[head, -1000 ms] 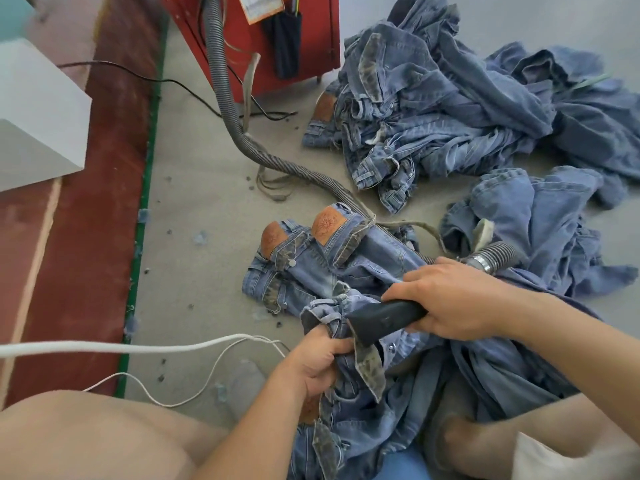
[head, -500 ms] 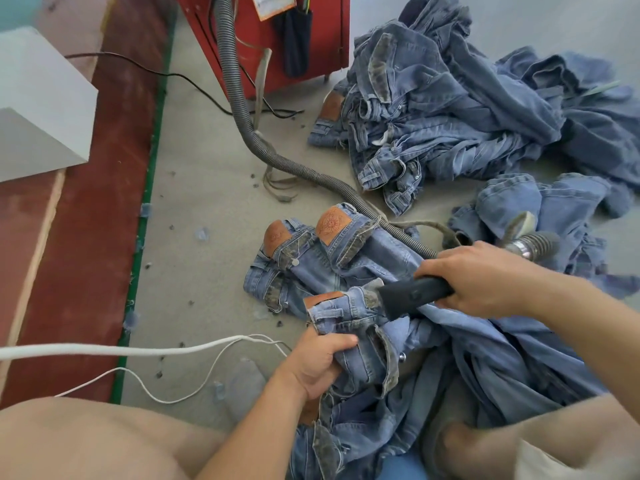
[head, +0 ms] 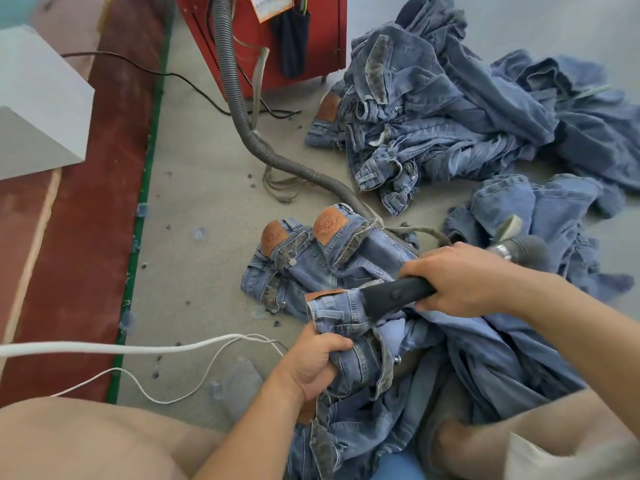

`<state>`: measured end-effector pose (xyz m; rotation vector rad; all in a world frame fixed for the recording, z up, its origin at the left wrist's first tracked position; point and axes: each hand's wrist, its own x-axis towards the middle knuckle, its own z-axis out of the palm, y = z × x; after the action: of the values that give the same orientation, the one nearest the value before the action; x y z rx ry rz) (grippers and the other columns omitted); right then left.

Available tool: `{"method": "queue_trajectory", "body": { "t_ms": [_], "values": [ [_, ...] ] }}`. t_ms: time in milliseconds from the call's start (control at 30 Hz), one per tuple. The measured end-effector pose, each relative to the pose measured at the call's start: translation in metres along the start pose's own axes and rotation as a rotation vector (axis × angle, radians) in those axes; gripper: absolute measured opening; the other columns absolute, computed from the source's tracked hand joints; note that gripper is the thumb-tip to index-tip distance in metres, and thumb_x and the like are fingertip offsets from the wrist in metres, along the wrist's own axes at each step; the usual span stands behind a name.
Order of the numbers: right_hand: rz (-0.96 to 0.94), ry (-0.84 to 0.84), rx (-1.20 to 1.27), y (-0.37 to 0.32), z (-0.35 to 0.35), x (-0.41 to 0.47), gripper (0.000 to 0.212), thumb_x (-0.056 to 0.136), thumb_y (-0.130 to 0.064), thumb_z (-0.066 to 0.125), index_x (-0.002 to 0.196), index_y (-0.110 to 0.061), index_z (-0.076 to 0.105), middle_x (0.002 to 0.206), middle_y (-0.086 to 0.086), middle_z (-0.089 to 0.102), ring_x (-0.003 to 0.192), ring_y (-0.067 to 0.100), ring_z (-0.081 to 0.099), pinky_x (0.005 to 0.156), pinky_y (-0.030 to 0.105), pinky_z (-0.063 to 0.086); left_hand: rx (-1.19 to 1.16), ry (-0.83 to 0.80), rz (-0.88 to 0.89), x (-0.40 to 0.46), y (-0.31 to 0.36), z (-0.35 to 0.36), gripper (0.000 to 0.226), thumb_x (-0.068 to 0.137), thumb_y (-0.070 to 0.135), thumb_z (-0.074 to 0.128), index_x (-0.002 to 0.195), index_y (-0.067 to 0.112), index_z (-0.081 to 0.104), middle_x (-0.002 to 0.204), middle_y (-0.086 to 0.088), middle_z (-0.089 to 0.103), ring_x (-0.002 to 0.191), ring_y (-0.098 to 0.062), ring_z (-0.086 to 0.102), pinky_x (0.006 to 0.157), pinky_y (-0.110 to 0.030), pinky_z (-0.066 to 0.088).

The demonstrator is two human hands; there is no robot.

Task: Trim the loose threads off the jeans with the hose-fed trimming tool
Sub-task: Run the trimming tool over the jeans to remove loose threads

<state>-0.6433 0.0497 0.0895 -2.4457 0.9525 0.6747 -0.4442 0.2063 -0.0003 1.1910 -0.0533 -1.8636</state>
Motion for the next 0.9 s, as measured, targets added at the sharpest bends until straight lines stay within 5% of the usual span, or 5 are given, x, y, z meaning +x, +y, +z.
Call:
{"method": "queue_trajectory", "body": {
  "t_ms": [267,433,667,833,900],
  "values": [
    [0.111,0.097,0.129,0.030,-0.020,-0.006,0.031,0.088,-0.042,0.071,0.116,-0.046,0.059,0.098,-0.016,0.066,0.095,0.018,0.063,0.086,0.044,0.055,-0.111,-0.027,-0.034,0.001,0.005,-0.003,0.053,0.077,-0.022,0.051,0.127,-0.010,0.062,0.123,-0.031,0.067,0.111,-0.043,0.069,0.088,-0.053,0.060],
    [-0.008,0.045,-0.020,-0.002,0.006,-0.003,0.033,0.089,-0.049,0.065,0.121,-0.045,0.055,0.103,-0.016,0.065,0.103,0.015,0.064,0.091,0.038,0.049,-0.203,-0.064,-0.089,0.003,0.014,0.002,0.046,0.099,0.031,0.062,0.131,-0.001,0.067,0.138,-0.028,0.061,0.121,-0.039,0.065,0.096,-0.050,0.057],
    [0.060,0.095,0.112,0.017,-0.002,-0.004,0.035,0.088,-0.042,0.069,0.121,-0.047,0.058,0.106,-0.017,0.067,0.103,0.016,0.063,0.091,0.041,0.051,-0.088,-0.050,-0.125,0.008,0.009,-0.012,0.051,0.076,-0.010,0.064,0.126,-0.011,0.062,0.119,-0.031,0.068,0.104,-0.043,0.071,0.084,-0.053,0.060],
    [0.145,0.074,0.109,0.044,-0.010,-0.008,0.035,0.090,-0.038,0.072,0.121,-0.047,0.059,0.102,-0.015,0.065,0.097,0.015,0.059,0.089,0.041,0.051,-0.126,-0.235,-0.365,0.005,0.008,-0.017,0.079,0.098,0.066,0.050,0.147,0.004,0.052,0.143,-0.028,0.056,0.133,-0.043,0.055,0.112,-0.057,0.044],
    [0.126,0.036,0.107,0.042,-0.007,-0.007,0.035,0.089,-0.037,0.071,0.119,-0.049,0.059,0.103,-0.018,0.066,0.099,0.014,0.060,0.090,0.041,0.051,0.039,-0.093,-0.443,0.009,0.003,-0.011,0.066,0.098,0.058,0.058,0.133,0.003,0.065,0.130,-0.025,0.067,0.117,-0.039,0.067,0.106,-0.054,0.051]
  ]
}}
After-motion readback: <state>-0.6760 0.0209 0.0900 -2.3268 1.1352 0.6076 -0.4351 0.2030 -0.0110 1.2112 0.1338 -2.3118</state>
